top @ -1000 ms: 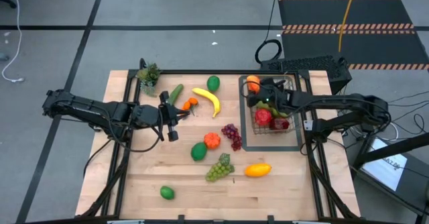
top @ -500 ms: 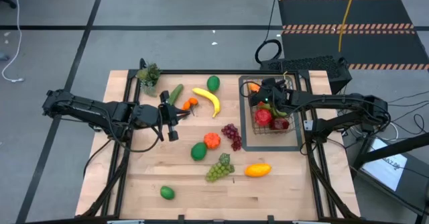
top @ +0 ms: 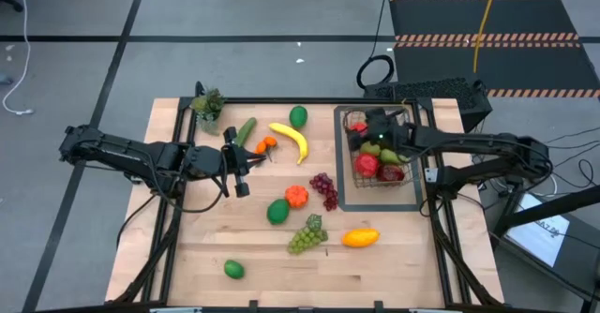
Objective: Build produce basket
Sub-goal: Put the mango into the gold wire basket
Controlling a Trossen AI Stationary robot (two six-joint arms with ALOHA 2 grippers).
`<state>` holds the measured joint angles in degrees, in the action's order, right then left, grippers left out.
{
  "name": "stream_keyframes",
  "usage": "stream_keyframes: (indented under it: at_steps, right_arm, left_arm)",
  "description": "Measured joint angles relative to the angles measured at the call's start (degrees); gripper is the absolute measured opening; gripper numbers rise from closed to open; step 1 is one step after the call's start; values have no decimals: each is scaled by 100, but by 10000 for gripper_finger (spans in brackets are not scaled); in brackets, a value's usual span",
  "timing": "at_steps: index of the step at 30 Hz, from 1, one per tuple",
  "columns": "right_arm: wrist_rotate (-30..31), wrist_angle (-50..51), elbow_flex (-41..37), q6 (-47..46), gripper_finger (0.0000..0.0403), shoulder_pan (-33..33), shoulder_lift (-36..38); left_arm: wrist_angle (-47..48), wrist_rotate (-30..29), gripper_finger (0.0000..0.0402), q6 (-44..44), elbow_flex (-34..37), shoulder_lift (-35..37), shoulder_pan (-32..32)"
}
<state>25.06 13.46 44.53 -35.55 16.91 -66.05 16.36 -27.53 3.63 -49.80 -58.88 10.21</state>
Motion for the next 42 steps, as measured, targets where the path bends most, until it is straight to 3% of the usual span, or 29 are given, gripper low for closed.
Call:
stream_keyframes:
  at_steps: [4, 20, 31, 42]
  right_arm:
    - [-595, -273, 0, 94, 392, -231, 297]
    - [-739, -305, 79, 1086, 392, -2080, 529]
    - [198, -551, 79, 1946, 392, -3997, 331]
    - [199, -547, 79, 2080, 392, -5272, 235]
  left_arm:
    - [-5, 0, 26, 36, 0, -1, 0]
    - [-404, -5, 26, 289, 0, -1, 0]
    - [-104, 4, 26, -381, 0, -1, 2]
    - [98, 57, 26, -1192, 9, -196, 481]
